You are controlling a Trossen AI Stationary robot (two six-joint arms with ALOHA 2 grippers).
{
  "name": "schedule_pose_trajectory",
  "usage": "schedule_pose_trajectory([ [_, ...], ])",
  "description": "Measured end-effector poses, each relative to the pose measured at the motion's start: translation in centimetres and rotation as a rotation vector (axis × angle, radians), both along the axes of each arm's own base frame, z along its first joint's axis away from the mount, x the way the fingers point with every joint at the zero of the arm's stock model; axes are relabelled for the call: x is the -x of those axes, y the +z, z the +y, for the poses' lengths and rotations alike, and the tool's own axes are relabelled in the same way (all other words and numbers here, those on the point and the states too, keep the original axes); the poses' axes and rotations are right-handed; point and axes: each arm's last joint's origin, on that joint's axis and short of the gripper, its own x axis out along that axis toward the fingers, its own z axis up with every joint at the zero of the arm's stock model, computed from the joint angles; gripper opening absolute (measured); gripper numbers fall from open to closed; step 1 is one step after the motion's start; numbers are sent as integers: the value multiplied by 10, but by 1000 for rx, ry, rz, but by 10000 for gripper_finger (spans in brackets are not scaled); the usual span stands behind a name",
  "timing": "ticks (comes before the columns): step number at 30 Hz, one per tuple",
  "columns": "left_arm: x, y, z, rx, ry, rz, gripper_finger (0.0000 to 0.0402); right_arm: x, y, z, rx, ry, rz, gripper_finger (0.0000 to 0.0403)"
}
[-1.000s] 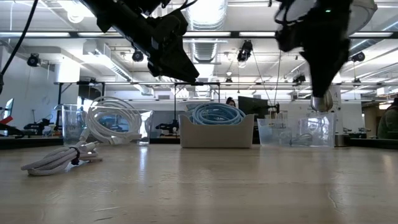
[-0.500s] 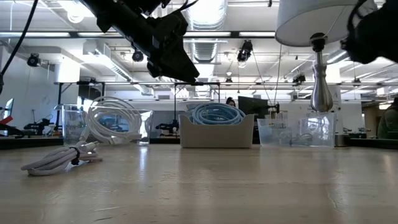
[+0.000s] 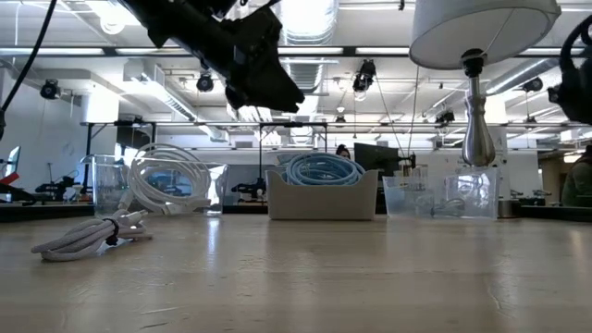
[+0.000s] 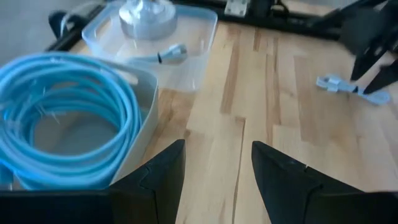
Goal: Pick & Place USB Port
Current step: Put the small white charger cable into the right transparent bin
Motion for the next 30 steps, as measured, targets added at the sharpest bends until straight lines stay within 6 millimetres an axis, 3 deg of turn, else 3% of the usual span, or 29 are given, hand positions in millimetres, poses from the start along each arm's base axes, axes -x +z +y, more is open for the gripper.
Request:
schedule_pose_trajectory([
  [4,-2,3,0,-9,-4,-34,188,-7,-15,-1,0,-13,46,162],
  [11,-3,7,0,-42,-20,-38,188,-18,-27,-11,-6,110,87,161],
  [15,-3,9,0,-50,-24,-42,188,-25,-23,-19,-26,195,70,137],
  [23,-3,8,0,-50,-24,-40,188,-29,-20,-29,0,275,44,46],
  [27,-3,8,0,-50,-24,-40,188,-29,-12,-38,65,319,3,37],
  [30,-3,8,0,-50,-24,-40,188,-28,5,-45,121,343,-82,45],
])
